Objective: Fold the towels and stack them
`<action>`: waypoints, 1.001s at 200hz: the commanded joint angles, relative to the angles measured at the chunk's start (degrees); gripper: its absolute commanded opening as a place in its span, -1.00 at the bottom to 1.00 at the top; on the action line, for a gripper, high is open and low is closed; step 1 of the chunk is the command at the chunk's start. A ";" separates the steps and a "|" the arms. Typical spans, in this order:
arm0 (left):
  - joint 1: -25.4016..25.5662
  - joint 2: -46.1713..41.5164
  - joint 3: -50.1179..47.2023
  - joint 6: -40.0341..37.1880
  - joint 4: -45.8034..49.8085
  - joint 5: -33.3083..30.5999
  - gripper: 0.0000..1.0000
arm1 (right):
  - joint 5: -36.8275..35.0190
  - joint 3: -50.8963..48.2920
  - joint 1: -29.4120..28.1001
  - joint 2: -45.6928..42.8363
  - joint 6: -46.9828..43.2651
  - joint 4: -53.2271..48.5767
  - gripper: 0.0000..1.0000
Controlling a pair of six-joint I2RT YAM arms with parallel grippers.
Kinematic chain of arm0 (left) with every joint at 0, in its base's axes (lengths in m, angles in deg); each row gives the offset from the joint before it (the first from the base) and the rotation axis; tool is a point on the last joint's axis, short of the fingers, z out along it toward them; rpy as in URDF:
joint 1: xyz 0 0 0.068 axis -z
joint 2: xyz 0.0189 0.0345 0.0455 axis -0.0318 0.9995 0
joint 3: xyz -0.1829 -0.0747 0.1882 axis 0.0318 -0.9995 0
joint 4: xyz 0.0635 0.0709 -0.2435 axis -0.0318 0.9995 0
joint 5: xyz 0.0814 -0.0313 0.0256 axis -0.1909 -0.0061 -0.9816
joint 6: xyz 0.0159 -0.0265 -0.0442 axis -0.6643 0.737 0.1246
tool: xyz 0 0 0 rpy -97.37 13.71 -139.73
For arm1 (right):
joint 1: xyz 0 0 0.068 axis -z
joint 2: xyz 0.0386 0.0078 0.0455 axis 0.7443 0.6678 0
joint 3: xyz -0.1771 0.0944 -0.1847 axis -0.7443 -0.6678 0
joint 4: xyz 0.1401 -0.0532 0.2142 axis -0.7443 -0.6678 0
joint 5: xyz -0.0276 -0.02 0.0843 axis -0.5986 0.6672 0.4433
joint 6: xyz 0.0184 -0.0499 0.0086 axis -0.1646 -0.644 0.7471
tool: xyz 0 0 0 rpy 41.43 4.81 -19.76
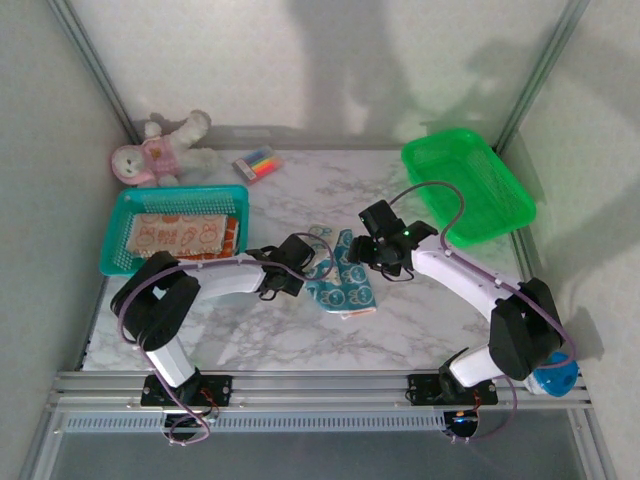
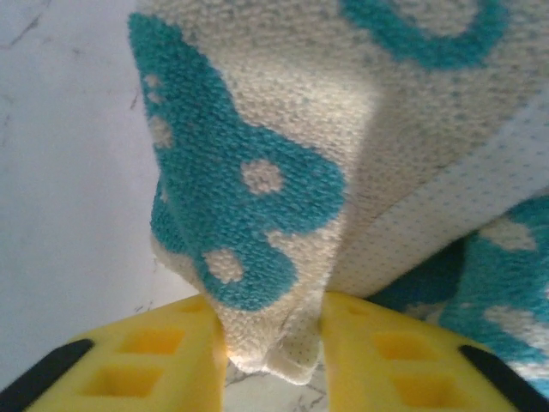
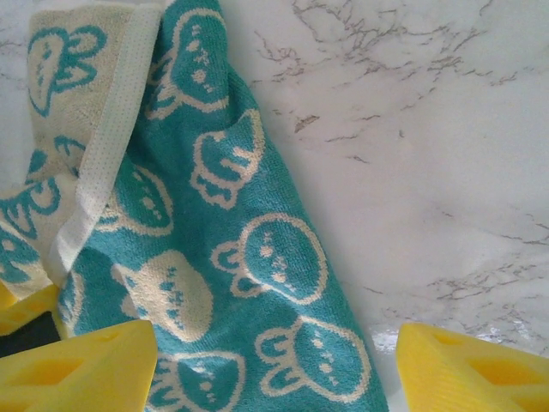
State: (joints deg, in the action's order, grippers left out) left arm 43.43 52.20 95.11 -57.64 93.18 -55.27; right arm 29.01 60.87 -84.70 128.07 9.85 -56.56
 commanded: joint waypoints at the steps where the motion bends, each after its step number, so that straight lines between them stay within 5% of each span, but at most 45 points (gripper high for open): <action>1: 0.32 0.60 0.46 -0.40 1.57 -1.91 -0.60 | -1.00 -1.07 0.36 -2.05 1.15 -0.90 0.48; 23: 0.23 -1.08 0.62 -0.40 2.24 -3.05 -1.00 | -0.87 -1.73 0.30 -2.30 1.21 -0.80 0.48; 155: -4.87 -18.68 6.99 4.70 12.86 -2.26 -1.00 | 5.52 -14.50 -2.65 -1.06 0.71 5.64 0.47; 200: -4.95 -20.15 10.61 6.55 13.51 -2.42 -1.00 | 8.48 -13.12 -4.07 5.41 0.12 11.75 0.13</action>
State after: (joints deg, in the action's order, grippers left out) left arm 38.73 33.73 102.54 -53.05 104.90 -57.83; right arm 35.30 46.80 -88.00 130.32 9.94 -49.00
